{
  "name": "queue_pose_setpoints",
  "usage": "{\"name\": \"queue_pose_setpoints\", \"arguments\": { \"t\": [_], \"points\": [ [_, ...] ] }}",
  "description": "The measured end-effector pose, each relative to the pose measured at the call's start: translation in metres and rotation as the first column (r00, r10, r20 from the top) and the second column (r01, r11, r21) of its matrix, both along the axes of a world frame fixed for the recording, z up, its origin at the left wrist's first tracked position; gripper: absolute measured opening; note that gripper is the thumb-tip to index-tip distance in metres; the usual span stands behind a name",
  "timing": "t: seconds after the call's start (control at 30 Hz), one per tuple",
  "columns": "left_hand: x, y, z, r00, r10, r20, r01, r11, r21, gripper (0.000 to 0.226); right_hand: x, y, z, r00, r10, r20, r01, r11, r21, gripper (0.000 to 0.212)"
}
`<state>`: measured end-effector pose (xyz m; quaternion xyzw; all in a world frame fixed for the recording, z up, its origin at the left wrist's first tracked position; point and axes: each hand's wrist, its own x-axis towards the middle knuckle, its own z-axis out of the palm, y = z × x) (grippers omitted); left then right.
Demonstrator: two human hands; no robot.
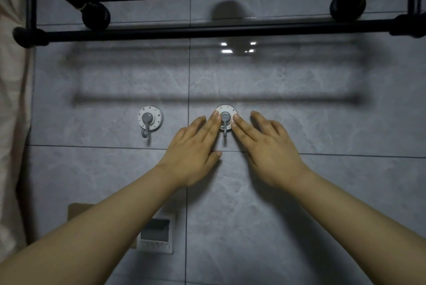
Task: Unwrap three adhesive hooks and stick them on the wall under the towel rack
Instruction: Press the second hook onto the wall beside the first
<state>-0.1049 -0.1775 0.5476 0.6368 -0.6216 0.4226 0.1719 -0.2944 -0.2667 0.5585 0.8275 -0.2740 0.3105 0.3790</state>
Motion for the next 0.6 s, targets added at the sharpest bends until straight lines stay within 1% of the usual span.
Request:
{"name": "queue_pose_setpoints", "arguments": {
  "t": [0.17, 0.27, 0.33, 0.4, 0.5, 0.6],
  "points": [
    [-0.001, -0.006, -0.006, 1.000, 0.023, 0.018, -0.022, 1.000, -0.016, 0.072, 0.003, 0.005, 0.003, 1.000, -0.023, -0.016, 0.022, 1.000, -0.015, 0.062],
    [0.002, -0.005, -0.005, 0.998, 0.048, 0.033, -0.048, 0.999, -0.019, 0.071, -0.001, 0.010, 0.012, 1.000, 0.018, -0.002, -0.018, 0.999, -0.036, 0.055],
    [0.002, -0.004, -0.004, 0.997, 0.064, 0.044, -0.063, 0.998, -0.016, 0.072, -0.003, 0.016, 0.020, 0.996, 0.074, 0.054, -0.071, 0.996, -0.059, 0.051],
    [0.002, -0.002, -0.003, 0.996, 0.077, 0.052, -0.076, 0.997, -0.012, 0.072, -0.001, 0.021, 0.024, 0.988, 0.127, 0.092, -0.120, 0.989, -0.084, 0.051],
    [0.002, 0.001, -0.006, 0.995, 0.087, 0.052, -0.087, 0.996, -0.003, 0.072, 0.007, 0.022, 0.025, 0.987, 0.151, 0.060, -0.145, 0.984, -0.100, 0.053],
    [0.002, 0.003, -0.006, 0.995, 0.087, 0.046, -0.087, 0.996, -0.001, 0.071, 0.014, 0.016, 0.024, 0.987, 0.146, 0.069, -0.141, 0.987, -0.084, 0.052]
  ]
}}
